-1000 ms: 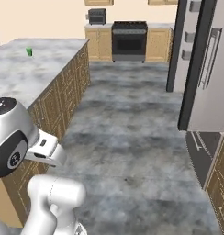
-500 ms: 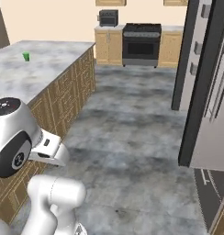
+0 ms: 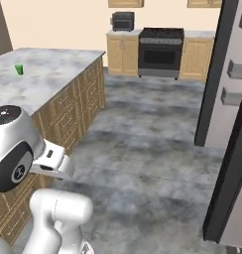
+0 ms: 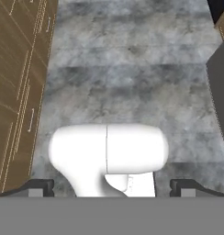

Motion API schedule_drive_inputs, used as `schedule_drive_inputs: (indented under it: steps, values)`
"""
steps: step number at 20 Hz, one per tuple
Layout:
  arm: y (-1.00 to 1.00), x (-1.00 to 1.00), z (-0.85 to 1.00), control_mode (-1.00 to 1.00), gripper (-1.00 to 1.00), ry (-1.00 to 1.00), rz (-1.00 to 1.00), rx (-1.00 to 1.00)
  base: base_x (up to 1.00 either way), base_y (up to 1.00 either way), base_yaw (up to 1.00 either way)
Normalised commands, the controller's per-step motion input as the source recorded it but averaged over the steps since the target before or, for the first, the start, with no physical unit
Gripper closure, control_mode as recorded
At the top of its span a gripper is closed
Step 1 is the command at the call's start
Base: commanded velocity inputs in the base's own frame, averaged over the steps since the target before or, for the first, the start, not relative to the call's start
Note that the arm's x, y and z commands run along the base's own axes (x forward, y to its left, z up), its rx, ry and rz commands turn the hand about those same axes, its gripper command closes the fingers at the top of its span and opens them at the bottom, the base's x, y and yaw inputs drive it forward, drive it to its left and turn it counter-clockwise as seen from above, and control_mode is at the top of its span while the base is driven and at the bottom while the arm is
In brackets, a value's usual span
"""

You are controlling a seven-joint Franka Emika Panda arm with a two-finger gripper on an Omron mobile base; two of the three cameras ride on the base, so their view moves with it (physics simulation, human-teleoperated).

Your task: Gather the mushroom and bell pepper from the fridge and place them on a tray on the dining counter. Then gather the fishs from the fridge and place them on the other tray.

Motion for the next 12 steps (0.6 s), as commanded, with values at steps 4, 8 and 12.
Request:
schedule_drive_inputs:
  steps: [4, 8, 12]
  values:
    - [0.0, 0.0, 0.0, 1.0, -1.0, 0.0, 0.0, 0.0, 0.99, 0.0, -0.26]
    - [0.0, 0.0, 0.0, 1.0, -1.0, 0.0, 0.0, 0.0, 0.93, 0.0, -0.47]
    - [0.0, 0.0, 0.0, 1.0, -1.0, 0.0, 0.0, 0.0, 0.9, 0.01, -0.48]
